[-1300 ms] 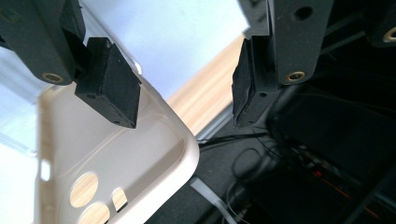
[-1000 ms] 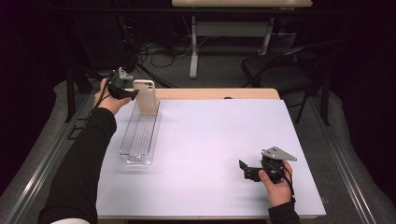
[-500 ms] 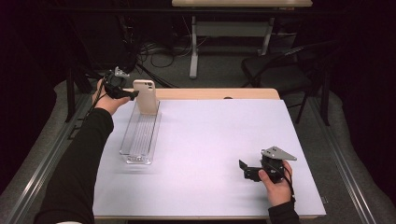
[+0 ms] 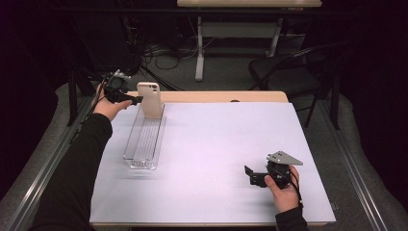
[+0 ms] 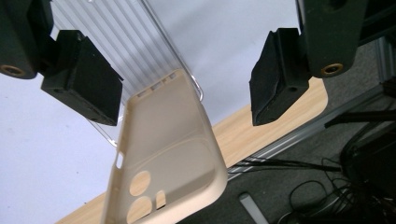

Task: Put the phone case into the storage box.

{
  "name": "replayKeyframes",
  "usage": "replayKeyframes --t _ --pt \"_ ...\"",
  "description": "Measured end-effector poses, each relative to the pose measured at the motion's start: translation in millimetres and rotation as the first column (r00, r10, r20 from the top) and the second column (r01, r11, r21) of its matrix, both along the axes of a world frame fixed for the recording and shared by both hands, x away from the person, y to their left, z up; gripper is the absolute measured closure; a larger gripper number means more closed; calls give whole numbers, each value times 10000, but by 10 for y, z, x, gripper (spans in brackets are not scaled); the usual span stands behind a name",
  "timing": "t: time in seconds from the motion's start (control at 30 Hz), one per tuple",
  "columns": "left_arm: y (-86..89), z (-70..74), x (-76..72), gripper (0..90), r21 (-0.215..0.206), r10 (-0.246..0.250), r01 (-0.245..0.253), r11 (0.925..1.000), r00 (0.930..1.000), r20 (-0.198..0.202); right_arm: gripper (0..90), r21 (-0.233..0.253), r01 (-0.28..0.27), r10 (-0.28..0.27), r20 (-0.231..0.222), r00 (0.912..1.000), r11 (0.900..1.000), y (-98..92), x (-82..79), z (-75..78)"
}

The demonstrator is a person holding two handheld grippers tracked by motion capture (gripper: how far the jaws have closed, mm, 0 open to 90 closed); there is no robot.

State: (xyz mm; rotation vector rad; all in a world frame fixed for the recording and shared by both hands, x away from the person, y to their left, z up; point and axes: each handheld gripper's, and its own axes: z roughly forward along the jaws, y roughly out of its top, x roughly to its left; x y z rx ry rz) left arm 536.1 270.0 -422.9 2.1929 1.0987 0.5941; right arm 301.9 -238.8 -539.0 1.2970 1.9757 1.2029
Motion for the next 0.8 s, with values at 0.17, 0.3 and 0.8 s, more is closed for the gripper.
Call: replayKeyframes --t 0.17,0.3,0.8 --pt "-24 31 -43 219 57 5 -4 10000 9998 -178 1 -37 -25 25 33 10000 10000 4 1 1" --pt "-43 77 -84 188 -209 41 -44 9998 9999 -160 2 -33 -34 34 98 9999 10000 -13 -2 10" --pt "-69 258 -240 154 -1407 111 -141 9899 9997 -218 2 -4 -274 274 201 9994 9996 -25 -37 29"
